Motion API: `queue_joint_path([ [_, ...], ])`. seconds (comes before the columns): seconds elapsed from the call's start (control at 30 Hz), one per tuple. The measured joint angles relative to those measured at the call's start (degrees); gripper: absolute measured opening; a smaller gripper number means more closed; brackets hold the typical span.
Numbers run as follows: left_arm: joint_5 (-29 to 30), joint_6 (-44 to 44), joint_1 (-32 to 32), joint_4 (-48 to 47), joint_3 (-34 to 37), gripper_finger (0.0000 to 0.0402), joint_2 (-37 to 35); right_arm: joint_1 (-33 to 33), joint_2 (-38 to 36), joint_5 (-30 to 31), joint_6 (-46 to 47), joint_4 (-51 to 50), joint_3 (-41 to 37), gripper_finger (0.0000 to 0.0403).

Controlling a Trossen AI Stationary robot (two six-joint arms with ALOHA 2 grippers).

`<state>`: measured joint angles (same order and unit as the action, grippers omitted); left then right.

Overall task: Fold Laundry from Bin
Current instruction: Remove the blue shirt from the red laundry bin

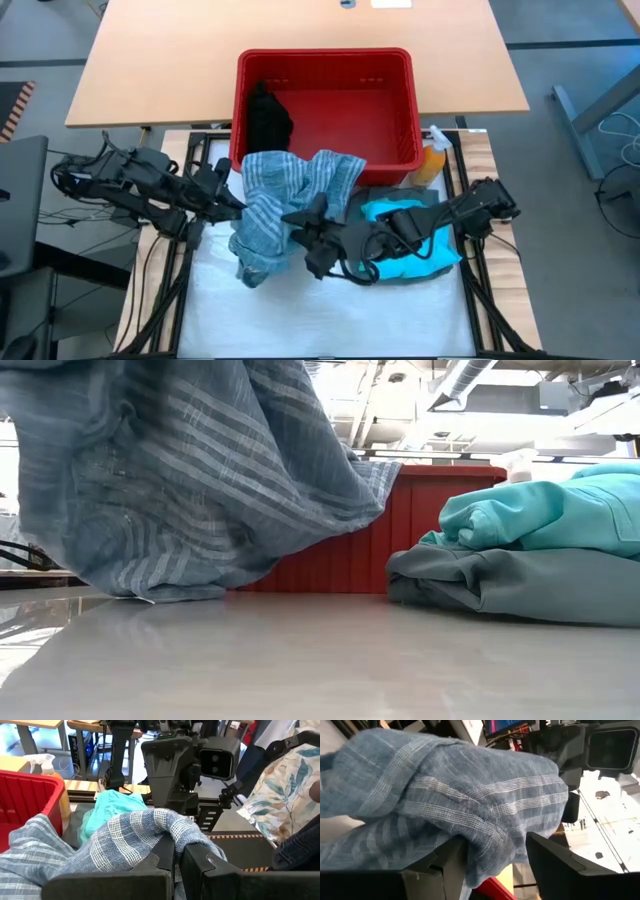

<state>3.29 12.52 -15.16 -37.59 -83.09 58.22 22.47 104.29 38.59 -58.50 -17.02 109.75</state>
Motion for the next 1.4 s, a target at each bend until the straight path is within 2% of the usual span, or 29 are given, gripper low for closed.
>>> queue_joint_path([
  [0.1,0.0,-0.7,0.0,-0.3,0.0,0.0000,0.1,-0.6,0.0,-1.6,0.0,0.0,0.0,0.0207],
  [0.2,0.6,-0.7,0.0,-0.2,0.0,0.0000,0.1,-0.6,0.0,-3.6,0.1,0.0,0.0,0.0171],
  [0.33,5.1,0.7,0.0,-0.5,0.0,0.0005,0.6,-0.5,0.0,-5.5,0.2,0.0,0.0,0.0090],
  [0.43,5.8,0.6,0.0,-1.8,0.0,0.0027,1.3,-0.6,0.0,-5.5,3.6,-0.3,0.0,0.0030],
  [0.47,6.1,0.6,0.0,-2.6,0.0,0.0037,1.7,-0.8,-0.1,-5.5,5.8,-0.8,0.0,0.0021],
  [0.6,8.2,0.7,0.0,-7.5,0.0,0.0082,2.5,-1.2,-0.9,-5.3,17.0,-7.4,0.0,0.0035],
  [0.7,9.6,0.4,0.0,-11.1,0.0,0.0115,2.6,-1.7,-2.2,-4.2,26.1,-19.0,0.0,0.0056],
  [0.77,9.8,0.2,0.0,-13.5,0.0,0.0134,2.2,-2.4,-3.6,-4.8,34.4,-27.8,0.0,0.0054],
  [0.83,10.8,0.7,0.0,-17.2,0.0,0.0149,1.3,-3.7,-5.1,-7.1,42.8,-34.2,-0.1,0.0041],
  [0.93,13.6,4.9,0.0,-24.5,-0.1,0.0159,0.0,-6.4,-7.7,-13.7,53.7,-43.2,-0.1,0.0021],
  [1.0,16.0,9.0,-0.3,-29.1,1.0,0.0161,-0.7,-8.2,-9.1,-17.7,59.5,-48.7,-0.1,0.0021],
  [1.07,16.9,12.4,-1.1,-30.2,3.9,0.0161,-1.9,-10.0,-9.9,-18.9,64.3,-52.5,-0.7,0.0021],
  [1.17,16.8,15.3,-2.5,-23.6,10.9,0.0161,-3.6,-12.3,-10.4,-19.0,69.1,-55.6,-2.0,0.0035],
  [1.4,12.6,10.6,-6.8,9.3,30.4,0.0154,-1.5,-15.6,-9.2,-19.2,72.4,-56.9,-2.4,0.0028],
])
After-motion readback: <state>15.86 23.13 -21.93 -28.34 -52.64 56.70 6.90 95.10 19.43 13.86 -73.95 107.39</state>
